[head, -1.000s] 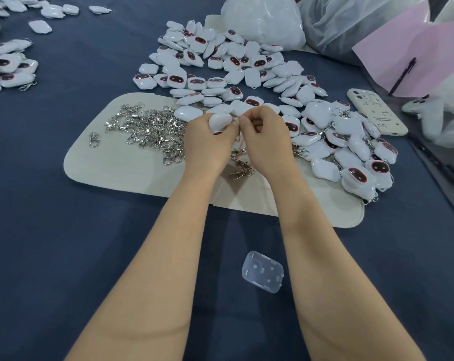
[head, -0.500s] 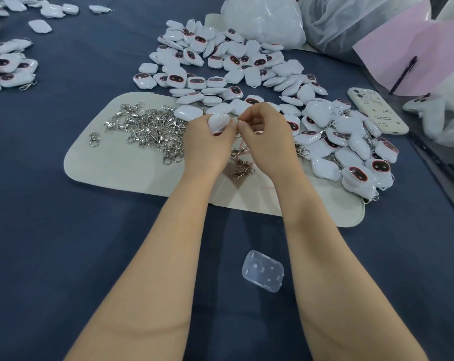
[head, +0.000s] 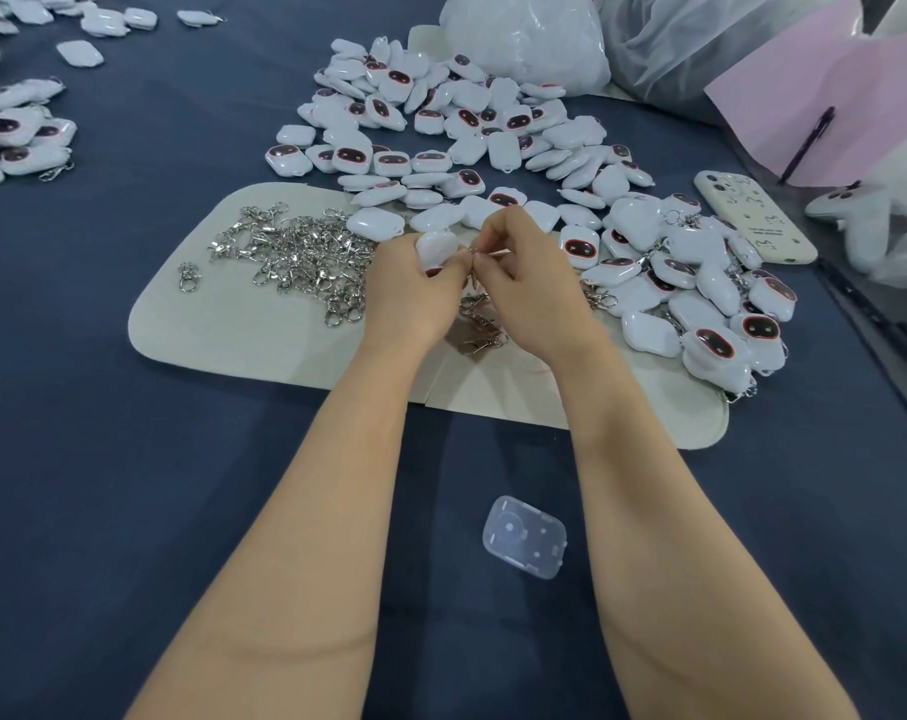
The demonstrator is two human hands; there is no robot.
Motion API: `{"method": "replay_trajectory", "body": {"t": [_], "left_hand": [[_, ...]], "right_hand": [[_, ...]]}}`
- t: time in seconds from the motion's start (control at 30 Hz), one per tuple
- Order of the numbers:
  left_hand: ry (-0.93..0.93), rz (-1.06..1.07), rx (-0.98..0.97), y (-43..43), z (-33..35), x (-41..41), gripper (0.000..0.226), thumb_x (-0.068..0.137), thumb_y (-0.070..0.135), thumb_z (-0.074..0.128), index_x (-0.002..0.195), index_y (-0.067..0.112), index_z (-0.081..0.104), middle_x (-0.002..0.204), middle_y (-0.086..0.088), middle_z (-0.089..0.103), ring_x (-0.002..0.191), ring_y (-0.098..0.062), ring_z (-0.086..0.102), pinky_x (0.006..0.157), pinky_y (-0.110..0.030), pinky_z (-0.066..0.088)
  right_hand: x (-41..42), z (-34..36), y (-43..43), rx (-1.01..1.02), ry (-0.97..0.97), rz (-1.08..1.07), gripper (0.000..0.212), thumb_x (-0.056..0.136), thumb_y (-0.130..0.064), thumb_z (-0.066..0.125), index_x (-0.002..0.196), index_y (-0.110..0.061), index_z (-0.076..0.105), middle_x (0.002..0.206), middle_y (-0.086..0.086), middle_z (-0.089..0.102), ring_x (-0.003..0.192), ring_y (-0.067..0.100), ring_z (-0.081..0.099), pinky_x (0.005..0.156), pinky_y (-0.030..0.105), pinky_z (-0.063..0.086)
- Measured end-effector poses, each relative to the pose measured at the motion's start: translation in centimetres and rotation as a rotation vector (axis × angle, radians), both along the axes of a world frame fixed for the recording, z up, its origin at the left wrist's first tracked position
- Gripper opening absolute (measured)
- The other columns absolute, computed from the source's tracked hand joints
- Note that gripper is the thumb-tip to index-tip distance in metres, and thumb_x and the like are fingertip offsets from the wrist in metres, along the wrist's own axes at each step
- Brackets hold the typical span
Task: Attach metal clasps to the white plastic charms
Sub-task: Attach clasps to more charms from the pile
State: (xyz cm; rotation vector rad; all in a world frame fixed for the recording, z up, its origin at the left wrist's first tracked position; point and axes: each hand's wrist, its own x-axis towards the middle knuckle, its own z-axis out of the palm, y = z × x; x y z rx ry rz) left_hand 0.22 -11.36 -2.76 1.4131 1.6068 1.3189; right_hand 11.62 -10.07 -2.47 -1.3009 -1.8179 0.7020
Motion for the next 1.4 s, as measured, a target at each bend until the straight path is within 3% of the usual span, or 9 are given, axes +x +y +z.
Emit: {"method": "replay_trajectory", "body": {"t": [0.2,0.4,0.57,0.63,0.7,0.8,1.0,1.17,1.4], "left_hand": [[-0.031,-0.028,-0.055,0.2,0.0,-0.2,0.022,0.087,0.018,0.064,0.067,0.018,0.056,0.064,0.003,0.058,0.066,-0.018,0.055,0.057,-0.024,0.039],[-0.158,-0.091,-0.071,-0.1,0.2,0.2,0.011,0.085,0.014,0.065,0.076,0.018,0.060,0.080,-0.009,0.066,0.081,-0.029,0.066,0.082,-0.047,0.055],[-0.315,-0.141,-0.122,-0.4,0.6,0.7,0.027,0.086,0.017,0.060,0.102,0.020,0.038,0.092,-0.004,0.057,0.059,-0.008,0.066,0.050,-0.023,0.053],[-0.352,-0.161,-0.149,-0.5,0.7,0.8,0.022,0.089,0.018,0.054,0.104,0.018,0.037,0.092,-0.003,0.050,0.069,-0.015,0.069,0.050,-0.025,0.054],[-0.314,-0.170,-0.139,-0.5,0.8,0.7,0.013,0.091,0.018,0.051,0.099,0.020,0.041,0.091,-0.002,0.051,0.083,-0.026,0.069,0.058,-0.034,0.059],[-0.236,-0.187,-0.092,-0.6,0.8,0.6,0.010,0.091,0.016,0.054,0.094,0.023,0.048,0.087,0.002,0.056,0.086,-0.027,0.068,0.069,-0.042,0.060],[-0.084,-0.160,-0.037,-0.5,0.8,0.4,0.024,0.089,0.017,0.058,0.111,0.010,0.060,0.101,-0.010,0.065,0.091,-0.032,0.065,0.084,-0.050,0.053],[-0.007,-0.156,0.009,-0.4,0.7,0.5,0.017,0.087,0.016,0.059,0.101,0.011,0.065,0.080,0.000,0.061,0.082,-0.034,0.065,0.080,-0.050,0.053],[0.028,-0.123,0.037,-0.3,0.5,0.4,0.006,0.085,0.014,0.058,0.081,0.015,0.063,0.061,0.006,0.053,0.068,-0.027,0.061,0.063,-0.032,0.045]], "right_hand": [[0.0,-0.2,-0.2,0.026,0.002,0.002,0.011,0.093,-0.007,0.049,0.089,-0.017,0.044,0.073,-0.013,0.051,0.048,-0.004,0.045,0.051,0.008,0.034],[-0.1,-0.2,-0.1,0.039,0.088,-0.086,0.026,0.089,-0.003,0.047,0.078,-0.026,0.043,0.067,-0.013,0.050,0.050,0.000,0.043,0.052,0.011,0.035],[0.0,0.0,0.1,0.070,0.142,-0.211,0.031,0.090,-0.005,0.049,0.076,-0.032,0.042,0.072,-0.012,0.053,0.065,0.010,0.049,0.064,0.020,0.043],[0.0,-0.2,0.2,0.068,0.132,-0.231,0.028,0.091,-0.007,0.049,0.077,-0.031,0.043,0.072,-0.011,0.052,0.064,0.009,0.049,0.061,0.016,0.041],[0.0,-0.3,0.2,0.068,0.120,-0.241,0.020,0.092,-0.008,0.049,0.082,-0.025,0.046,0.072,-0.011,0.052,0.062,0.006,0.048,0.058,0.012,0.039],[0.0,-0.3,0.3,0.067,0.103,-0.250,0.011,0.093,-0.008,0.049,0.088,-0.018,0.047,0.075,-0.011,0.052,0.068,0.009,0.051,0.062,0.014,0.041],[0.0,-0.2,0.3,0.057,0.057,-0.244,0.008,0.093,-0.009,0.049,0.091,-0.016,0.048,0.077,-0.013,0.053,0.077,0.013,0.055,0.070,0.022,0.045],[0.0,-0.3,0.3,0.059,0.025,-0.222,0.010,0.093,-0.008,0.049,0.091,-0.017,0.049,0.079,-0.010,0.055,0.077,0.013,0.055,0.063,0.012,0.041],[-0.3,-0.2,0.1,0.083,0.036,-0.222,0.010,0.093,-0.007,0.050,0.090,-0.016,0.050,0.080,-0.008,0.056,0.076,0.012,0.055,0.066,0.016,0.042]]}}
